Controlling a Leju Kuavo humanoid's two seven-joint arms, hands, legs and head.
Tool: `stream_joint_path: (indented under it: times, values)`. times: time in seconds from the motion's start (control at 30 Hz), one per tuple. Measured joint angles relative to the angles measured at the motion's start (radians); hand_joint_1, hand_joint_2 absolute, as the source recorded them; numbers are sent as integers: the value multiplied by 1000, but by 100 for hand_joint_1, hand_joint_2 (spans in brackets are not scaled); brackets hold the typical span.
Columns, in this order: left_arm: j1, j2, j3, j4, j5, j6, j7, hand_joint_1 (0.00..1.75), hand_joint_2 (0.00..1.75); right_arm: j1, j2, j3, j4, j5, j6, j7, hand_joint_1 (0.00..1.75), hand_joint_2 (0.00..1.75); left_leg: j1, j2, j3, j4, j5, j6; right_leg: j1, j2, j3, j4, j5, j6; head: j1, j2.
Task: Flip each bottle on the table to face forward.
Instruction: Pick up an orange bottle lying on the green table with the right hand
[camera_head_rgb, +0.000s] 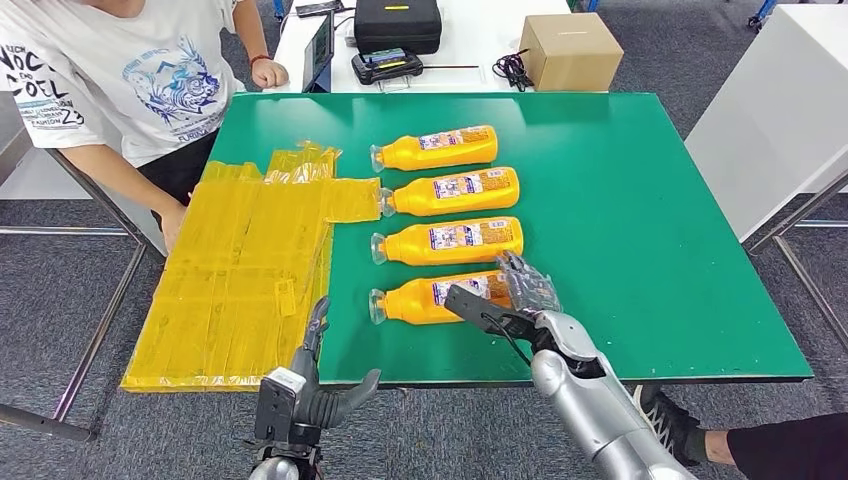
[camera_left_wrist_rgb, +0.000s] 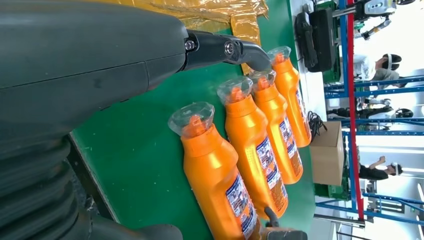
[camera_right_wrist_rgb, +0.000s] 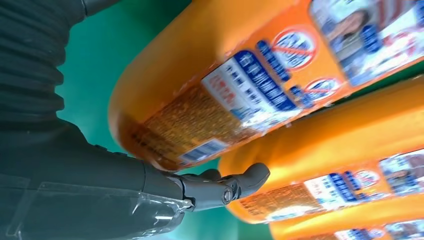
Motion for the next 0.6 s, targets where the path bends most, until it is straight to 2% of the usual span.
stream_joint_path:
  times: [0.33,0.6]
  values:
    - [-30,-1,0,45,23,-31,-8,0,175,-157,4,114,162,-108,141,-92,0,175,0,1,0,0,0,0,0,0,0,0,1,0,0,0]
    - [-45,-5,0,83,57,-51,-30,0,175,-305,4,235,267,-190,268,-130,0,175,0,1,0,0,1,0,0,0,0,0,1,0,0,0]
